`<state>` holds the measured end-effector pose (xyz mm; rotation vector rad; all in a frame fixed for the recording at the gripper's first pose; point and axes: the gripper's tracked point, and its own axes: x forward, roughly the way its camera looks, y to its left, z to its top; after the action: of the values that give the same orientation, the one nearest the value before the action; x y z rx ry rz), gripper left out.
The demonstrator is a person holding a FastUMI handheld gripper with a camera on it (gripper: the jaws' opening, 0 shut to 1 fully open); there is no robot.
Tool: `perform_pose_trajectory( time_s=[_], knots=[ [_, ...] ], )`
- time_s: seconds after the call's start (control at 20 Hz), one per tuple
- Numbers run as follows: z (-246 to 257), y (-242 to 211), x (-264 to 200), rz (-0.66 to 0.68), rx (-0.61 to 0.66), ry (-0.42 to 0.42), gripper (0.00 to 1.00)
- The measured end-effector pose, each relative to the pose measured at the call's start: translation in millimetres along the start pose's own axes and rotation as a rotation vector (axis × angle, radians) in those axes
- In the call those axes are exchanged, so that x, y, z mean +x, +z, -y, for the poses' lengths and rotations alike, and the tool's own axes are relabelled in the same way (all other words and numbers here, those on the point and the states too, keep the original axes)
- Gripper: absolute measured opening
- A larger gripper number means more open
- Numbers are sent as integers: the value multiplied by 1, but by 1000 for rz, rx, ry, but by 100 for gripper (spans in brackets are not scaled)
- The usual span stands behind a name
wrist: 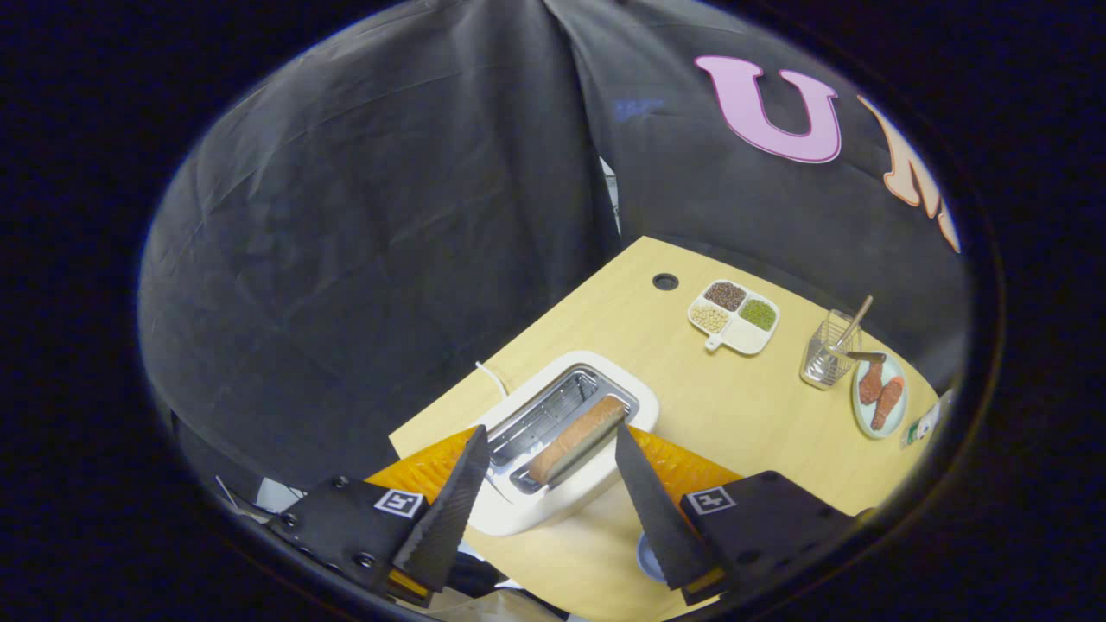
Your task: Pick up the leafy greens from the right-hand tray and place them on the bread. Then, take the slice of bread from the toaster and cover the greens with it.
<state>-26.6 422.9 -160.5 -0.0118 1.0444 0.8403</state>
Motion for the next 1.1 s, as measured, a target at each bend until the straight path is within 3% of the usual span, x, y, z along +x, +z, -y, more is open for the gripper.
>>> perform_pose_trajectory(
  time_s=[0.35,0.45,0.6,0.9,1.1],
  knots=[
    [28,-5,35,-62,73,-116,93],
    [31,-12,41,-95,108,-128,79],
    [22,-18,48,-124,176,-75,58],
    [24,-16,46,-109,151,-75,17],
    [22,-11,31,-68,147,-51,7]
  ],
)
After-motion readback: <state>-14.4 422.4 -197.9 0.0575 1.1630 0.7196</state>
